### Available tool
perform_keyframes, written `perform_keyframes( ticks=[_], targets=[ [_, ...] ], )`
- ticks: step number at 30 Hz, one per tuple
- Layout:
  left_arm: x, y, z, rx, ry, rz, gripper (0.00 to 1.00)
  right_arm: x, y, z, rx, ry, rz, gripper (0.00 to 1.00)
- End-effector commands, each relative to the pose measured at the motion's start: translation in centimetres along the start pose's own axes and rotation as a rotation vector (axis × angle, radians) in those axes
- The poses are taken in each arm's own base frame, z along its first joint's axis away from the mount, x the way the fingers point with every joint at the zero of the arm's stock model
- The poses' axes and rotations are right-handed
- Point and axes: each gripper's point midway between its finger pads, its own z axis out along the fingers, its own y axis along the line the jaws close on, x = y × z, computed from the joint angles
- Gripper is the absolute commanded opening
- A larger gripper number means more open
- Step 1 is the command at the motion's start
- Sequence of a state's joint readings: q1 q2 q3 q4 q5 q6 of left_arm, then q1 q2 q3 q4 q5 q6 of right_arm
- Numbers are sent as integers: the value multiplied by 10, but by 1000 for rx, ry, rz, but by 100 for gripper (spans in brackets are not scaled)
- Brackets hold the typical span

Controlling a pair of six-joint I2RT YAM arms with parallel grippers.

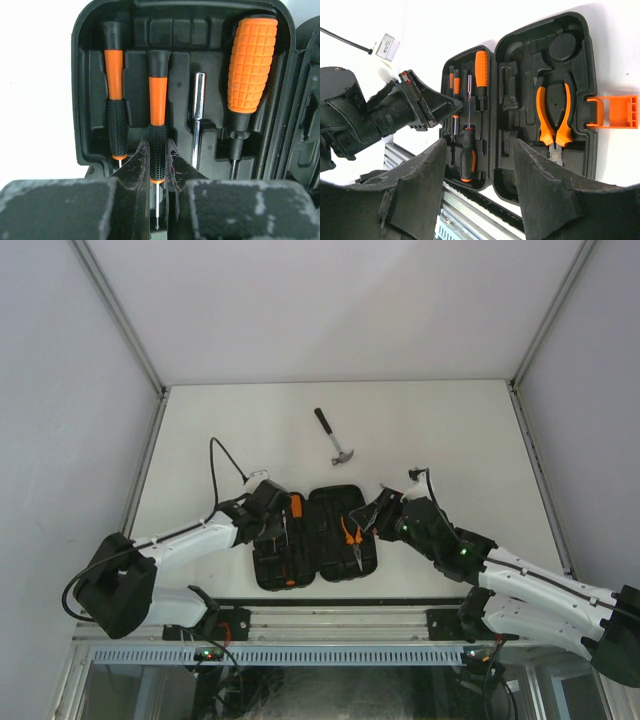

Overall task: Sort the tools into containers
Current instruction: Place the screwdriver in the storage box.

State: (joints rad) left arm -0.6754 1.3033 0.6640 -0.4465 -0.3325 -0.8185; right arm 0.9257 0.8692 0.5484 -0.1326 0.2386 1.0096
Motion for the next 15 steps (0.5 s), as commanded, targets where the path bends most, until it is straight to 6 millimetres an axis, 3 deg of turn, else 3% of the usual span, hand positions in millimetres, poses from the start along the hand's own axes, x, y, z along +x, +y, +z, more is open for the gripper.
perform_keyframes(
  ticks=[1, 15],
  targets=[
    [-21, -20, -1, 75, -35, -44, 3, -4, 6, 0, -10, -20, 11, 55],
    [-19, -14, 3, 61, -21, -53, 33, -2, 5, 0, -7, -17, 7, 55]
  ],
)
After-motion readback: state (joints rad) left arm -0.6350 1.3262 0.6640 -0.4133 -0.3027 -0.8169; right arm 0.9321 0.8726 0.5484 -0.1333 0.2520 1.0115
